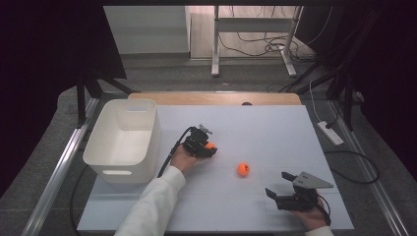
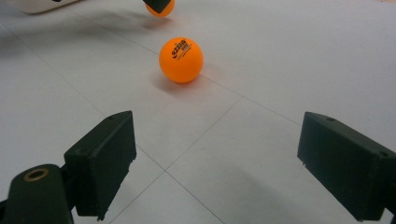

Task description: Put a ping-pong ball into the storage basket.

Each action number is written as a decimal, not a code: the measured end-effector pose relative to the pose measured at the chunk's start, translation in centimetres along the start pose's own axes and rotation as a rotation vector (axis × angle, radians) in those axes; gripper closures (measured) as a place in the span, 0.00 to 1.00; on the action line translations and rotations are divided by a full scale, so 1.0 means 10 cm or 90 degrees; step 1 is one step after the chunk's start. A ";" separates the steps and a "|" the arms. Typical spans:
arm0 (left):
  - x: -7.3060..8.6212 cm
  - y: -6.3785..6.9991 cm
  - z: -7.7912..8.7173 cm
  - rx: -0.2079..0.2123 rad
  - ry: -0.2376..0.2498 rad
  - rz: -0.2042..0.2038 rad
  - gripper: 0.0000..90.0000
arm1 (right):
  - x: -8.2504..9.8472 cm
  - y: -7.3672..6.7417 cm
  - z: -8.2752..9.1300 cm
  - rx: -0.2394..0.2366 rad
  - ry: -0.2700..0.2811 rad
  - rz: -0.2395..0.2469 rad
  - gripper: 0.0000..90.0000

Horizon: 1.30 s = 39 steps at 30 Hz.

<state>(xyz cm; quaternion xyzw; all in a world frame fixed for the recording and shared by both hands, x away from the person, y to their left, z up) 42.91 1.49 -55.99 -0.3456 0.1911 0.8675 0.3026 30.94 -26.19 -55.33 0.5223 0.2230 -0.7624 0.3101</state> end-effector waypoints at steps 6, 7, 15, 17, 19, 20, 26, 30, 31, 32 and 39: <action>-0.05 0.02 0.08 0.007 0.024 0.001 0.57 | 0.00 0.00 0.00 0.001 0.001 0.000 0.12; -0.06 0.02 0.10 0.007 0.029 -0.001 0.57 | 0.00 0.00 0.00 0.001 0.001 -0.001 0.12; -0.12 0.07 0.23 0.015 0.060 -0.010 0.57 | -0.01 0.01 0.01 0.004 0.004 0.000 0.12; -0.13 0.09 0.26 0.017 0.066 -0.014 0.57 | -0.01 0.01 0.01 0.005 0.005 0.000 0.12; -0.15 0.11 0.31 0.018 0.076 -0.017 0.57 | -0.01 0.02 0.01 0.006 0.005 0.001 0.12; -0.15 0.11 0.32 0.018 0.081 -0.018 0.57 | -0.01 0.02 0.02 0.006 0.005 0.000 0.12; -0.20 0.16 0.44 0.022 0.112 -0.022 0.57 | -0.01 0.02 0.02 0.009 0.005 -0.001 0.12; -0.21 0.17 0.48 0.019 0.120 -0.026 0.57 | -0.02 0.02 0.02 0.010 0.008 -0.005 0.13; -0.22 0.17 0.49 0.020 0.124 -0.026 0.57 | -0.02 0.02 0.02 0.010 0.008 -0.005 0.13; -0.22 0.17 0.51 0.019 0.125 -0.028 0.57 | -0.02 0.02 0.02 0.010 0.009 -0.006 0.12; -0.25 0.20 0.63 0.017 0.151 -0.036 0.57 | -0.02 0.02 0.02 0.011 0.009 -0.006 0.13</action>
Point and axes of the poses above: each handheld gripper's, and its own axes: z roughly backward along the jaws, x roughly out of its underside, y roughly to its right, the point moved 7 cm from there along -z, roughly forward along the jaws, and after that the axes turned 9 degrees about y, right-handed, at the moved point
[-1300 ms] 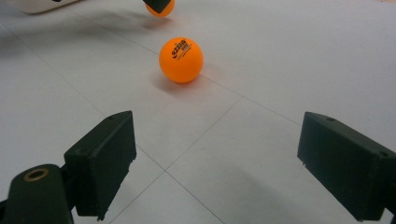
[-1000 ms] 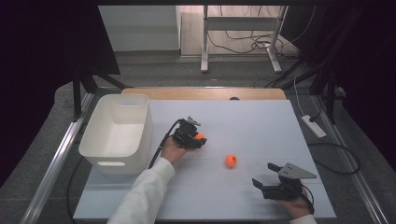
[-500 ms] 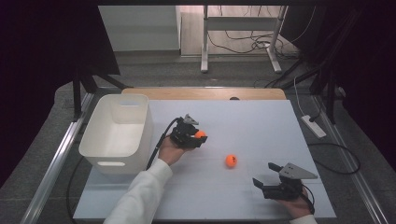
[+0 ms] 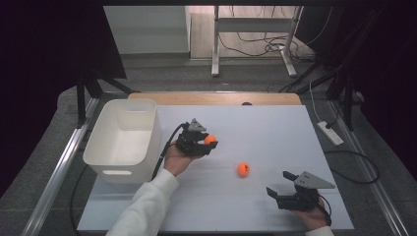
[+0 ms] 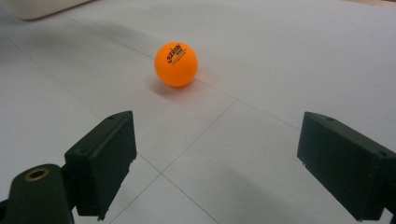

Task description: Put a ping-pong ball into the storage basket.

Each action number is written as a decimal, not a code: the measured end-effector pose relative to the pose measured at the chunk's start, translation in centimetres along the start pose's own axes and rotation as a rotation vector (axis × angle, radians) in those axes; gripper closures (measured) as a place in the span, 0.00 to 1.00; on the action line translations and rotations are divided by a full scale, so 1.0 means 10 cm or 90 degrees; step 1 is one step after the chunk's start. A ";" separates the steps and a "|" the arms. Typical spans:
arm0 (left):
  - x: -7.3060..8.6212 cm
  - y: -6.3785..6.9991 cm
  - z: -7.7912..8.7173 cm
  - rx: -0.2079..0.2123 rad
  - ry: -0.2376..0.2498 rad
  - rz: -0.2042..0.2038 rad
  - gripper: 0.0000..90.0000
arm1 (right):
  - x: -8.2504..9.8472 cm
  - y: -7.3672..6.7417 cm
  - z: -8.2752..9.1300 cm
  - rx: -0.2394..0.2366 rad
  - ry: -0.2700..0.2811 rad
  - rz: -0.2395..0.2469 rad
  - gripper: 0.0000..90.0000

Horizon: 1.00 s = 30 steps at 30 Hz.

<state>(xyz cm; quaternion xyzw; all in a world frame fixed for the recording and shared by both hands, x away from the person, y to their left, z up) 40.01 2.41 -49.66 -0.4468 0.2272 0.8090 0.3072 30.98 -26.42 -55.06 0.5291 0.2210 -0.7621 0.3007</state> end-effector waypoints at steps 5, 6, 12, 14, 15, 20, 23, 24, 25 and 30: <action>-0.02 0.01 0.08 -0.003 0.013 -0.005 0.57 | 0.00 0.00 0.00 0.002 0.000 0.000 0.13; -0.03 0.02 0.09 -0.004 0.017 -0.004 0.57 | 0.00 0.00 0.00 0.002 0.000 0.000 0.13; -0.04 0.04 0.16 -0.006 0.031 -0.010 0.57 | 0.00 0.00 0.00 0.003 0.000 0.003 0.13; -0.04 0.05 0.18 -0.006 0.035 -0.013 0.57 | 0.00 0.00 0.00 0.003 0.000 0.004 0.13; -0.04 0.05 0.19 -0.007 0.036 -0.016 0.57 | 0.00 0.00 0.00 0.004 0.000 0.004 0.13; -0.04 0.08 0.22 -0.008 0.042 -0.021 0.57 | 0.00 0.04 0.02 0.011 0.002 0.003 0.13; -0.05 0.10 0.25 -0.008 0.048 -0.026 0.57 | 0.00 0.04 0.02 0.011 0.003 0.001 0.13; -0.05 0.11 0.26 -0.007 0.050 -0.027 0.57 | 0.00 0.04 0.01 0.011 0.002 0.001 0.13; -0.06 0.12 0.28 -0.007 0.054 -0.029 0.57 | 0.00 0.04 0.01 0.013 -0.001 0.005 0.13; -0.08 0.15 0.34 -0.015 0.066 -0.045 0.57 | 0.01 0.04 0.01 0.011 -0.001 0.006 0.13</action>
Point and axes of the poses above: each handheld gripper's, and its own axes: z roughly backward along the jaws, x roughly out of its underside, y roughly to its right, the point moved 7 cm from there along -z, roughly forward along the jaws, and after that the axes turned 9 degrees about y, right-handed, at the moved point
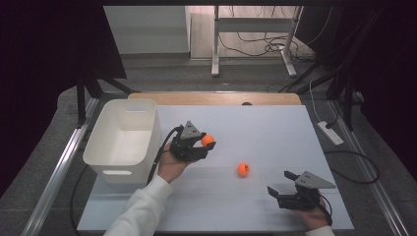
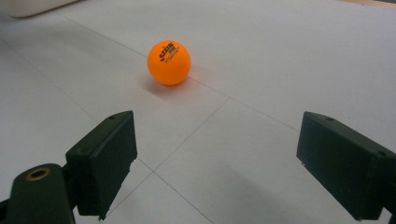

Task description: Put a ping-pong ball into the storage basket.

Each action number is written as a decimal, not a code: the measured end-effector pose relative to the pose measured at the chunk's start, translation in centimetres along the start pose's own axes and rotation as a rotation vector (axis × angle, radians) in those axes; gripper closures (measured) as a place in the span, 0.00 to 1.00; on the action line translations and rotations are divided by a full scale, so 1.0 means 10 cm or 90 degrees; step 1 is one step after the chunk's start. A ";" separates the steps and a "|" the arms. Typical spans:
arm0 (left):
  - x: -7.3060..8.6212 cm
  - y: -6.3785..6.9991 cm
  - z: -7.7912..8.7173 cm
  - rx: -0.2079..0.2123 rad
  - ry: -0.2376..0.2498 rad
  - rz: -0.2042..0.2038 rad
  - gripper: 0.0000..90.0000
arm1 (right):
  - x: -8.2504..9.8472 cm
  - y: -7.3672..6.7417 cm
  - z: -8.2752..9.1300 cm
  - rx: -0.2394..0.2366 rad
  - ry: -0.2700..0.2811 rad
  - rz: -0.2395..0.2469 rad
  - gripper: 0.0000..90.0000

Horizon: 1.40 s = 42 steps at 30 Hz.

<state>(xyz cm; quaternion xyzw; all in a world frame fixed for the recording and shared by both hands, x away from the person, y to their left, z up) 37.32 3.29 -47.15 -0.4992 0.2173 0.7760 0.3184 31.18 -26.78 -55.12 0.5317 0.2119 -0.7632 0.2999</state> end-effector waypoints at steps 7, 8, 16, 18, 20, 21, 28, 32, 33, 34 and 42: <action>-0.01 0.03 0.09 0.002 0.016 -0.002 0.57 | 0.00 0.00 0.00 0.000 -0.002 0.000 0.13; -0.01 0.03 0.09 0.002 0.016 -0.002 0.57 | 0.00 0.00 0.00 0.000 -0.002 0.000 0.13; -0.06 -0.02 0.19 -0.004 0.043 0.007 0.57 | 0.01 0.00 -0.01 0.000 -0.003 0.001 0.13; -0.06 -0.03 0.21 -0.007 0.045 0.007 0.57 | 0.00 0.00 -0.01 -0.001 -0.003 0.001 0.13; -0.07 -0.04 0.24 -0.009 0.051 0.008 0.57 | 0.01 0.00 -0.01 -0.001 -0.003 0.003 0.13; -0.08 -0.04 0.25 -0.008 0.054 0.010 0.57 | 0.00 0.00 -0.01 -0.001 -0.003 0.002 0.13; -0.13 -0.06 0.32 -0.014 0.063 0.006 0.57 | 0.01 -0.01 -0.01 -0.001 -0.005 0.004 0.13; -0.16 -0.06 0.36 -0.016 0.068 0.002 0.57 | 0.01 -0.01 -0.01 -0.001 -0.005 0.006 0.13; -0.17 -0.06 0.37 -0.016 0.071 0.001 0.57 | 0.01 -0.01 -0.01 -0.001 -0.005 0.006 0.13; -0.18 -0.05 0.38 -0.012 0.073 0.004 0.57 | 0.01 -0.01 -0.01 -0.001 -0.005 0.006 0.13; -0.22 -0.04 0.46 -0.024 0.079 -0.012 0.57 | 0.01 -0.02 -0.02 0.001 -0.008 0.010 0.13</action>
Point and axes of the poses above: each handheld gripper's, and its own axes: z roughly backward along the jaws, x roughly out of its underside, y roughly to its right, the point moved 7 cm from there along -z, roughly forward along the jaws, and after that the axes turned 9 degrees about y, right-handed, at the moved point
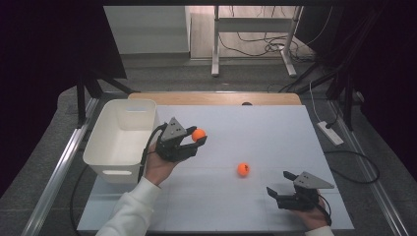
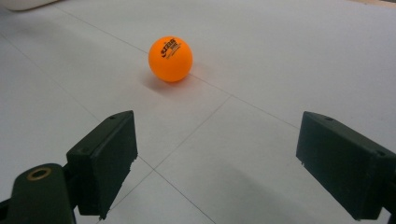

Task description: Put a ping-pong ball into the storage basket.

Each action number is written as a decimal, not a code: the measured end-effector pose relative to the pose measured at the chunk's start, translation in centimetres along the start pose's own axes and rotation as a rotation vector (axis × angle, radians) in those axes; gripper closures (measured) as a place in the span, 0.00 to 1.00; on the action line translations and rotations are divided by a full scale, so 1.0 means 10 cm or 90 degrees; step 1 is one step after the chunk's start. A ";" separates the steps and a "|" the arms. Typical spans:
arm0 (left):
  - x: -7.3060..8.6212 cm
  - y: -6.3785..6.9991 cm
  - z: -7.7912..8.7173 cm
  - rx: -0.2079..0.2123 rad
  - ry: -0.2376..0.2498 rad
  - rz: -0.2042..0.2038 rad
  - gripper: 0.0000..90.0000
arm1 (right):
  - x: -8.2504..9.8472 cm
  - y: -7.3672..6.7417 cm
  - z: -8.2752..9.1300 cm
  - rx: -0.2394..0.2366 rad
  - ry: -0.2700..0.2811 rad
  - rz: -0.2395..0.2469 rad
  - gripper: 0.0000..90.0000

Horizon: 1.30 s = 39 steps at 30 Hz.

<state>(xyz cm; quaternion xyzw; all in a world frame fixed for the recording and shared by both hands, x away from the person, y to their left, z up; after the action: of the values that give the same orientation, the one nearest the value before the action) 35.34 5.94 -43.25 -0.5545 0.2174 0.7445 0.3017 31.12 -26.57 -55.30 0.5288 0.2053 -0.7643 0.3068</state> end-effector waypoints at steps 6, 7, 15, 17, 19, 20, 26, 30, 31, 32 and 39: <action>-0.10 -0.01 0.07 -0.007 0.012 -0.011 0.57 | 0.00 -0.02 -0.01 -0.003 0.001 0.002 0.13; -0.11 -0.02 0.08 -0.007 0.013 -0.010 0.57 | 0.00 -0.02 -0.01 -0.004 0.000 0.003 0.13; -0.21 -0.07 0.13 -0.007 0.032 -0.002 0.57 | -0.01 -0.02 -0.01 -0.002 0.001 0.002 0.13; -0.21 -0.07 0.14 -0.007 0.032 0.001 0.57 | -0.01 -0.02 -0.01 -0.002 0.002 0.002 0.13; -0.23 -0.09 0.15 -0.011 0.033 -0.003 0.57 | -0.01 -0.02 -0.01 -0.002 0.001 0.003 0.13; -0.23 -0.10 0.15 -0.012 0.034 -0.002 0.57 | -0.01 -0.02 -0.01 -0.003 0.001 0.004 0.13; -0.29 -0.16 0.19 -0.021 0.038 -0.001 0.57 | -0.01 -0.02 -0.01 -0.001 0.001 0.003 0.13; -0.31 -0.21 0.22 -0.029 0.038 -0.001 0.57 | -0.01 -0.02 0.00 -0.001 0.002 0.004 0.13; -0.31 -0.23 0.22 -0.032 0.039 -0.002 0.57 | -0.01 -0.02 0.00 -0.001 0.002 0.003 0.13; -0.31 -0.23 0.22 -0.032 0.039 -0.002 0.57 | -0.01 -0.02 0.00 -0.001 0.002 0.003 0.13; -0.31 -0.33 0.28 -0.052 0.039 0.002 0.57 | -0.01 -0.02 0.00 -0.001 0.003 0.003 0.13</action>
<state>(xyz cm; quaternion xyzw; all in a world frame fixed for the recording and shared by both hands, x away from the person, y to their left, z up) 36.35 9.53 -39.45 -0.5885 0.1973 0.7358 0.2708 31.06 -26.40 -55.17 0.5310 0.2049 -0.7621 0.3086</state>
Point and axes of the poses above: each handheld gripper's, and its own axes: z roughly backward along the jaws, x roughly out of its underside, y roughly to its right, the point moved 7 cm from there along -z, roughly forward along the jaws, and after that the axes turned 9 degrees about y, right-handed, at the moved point
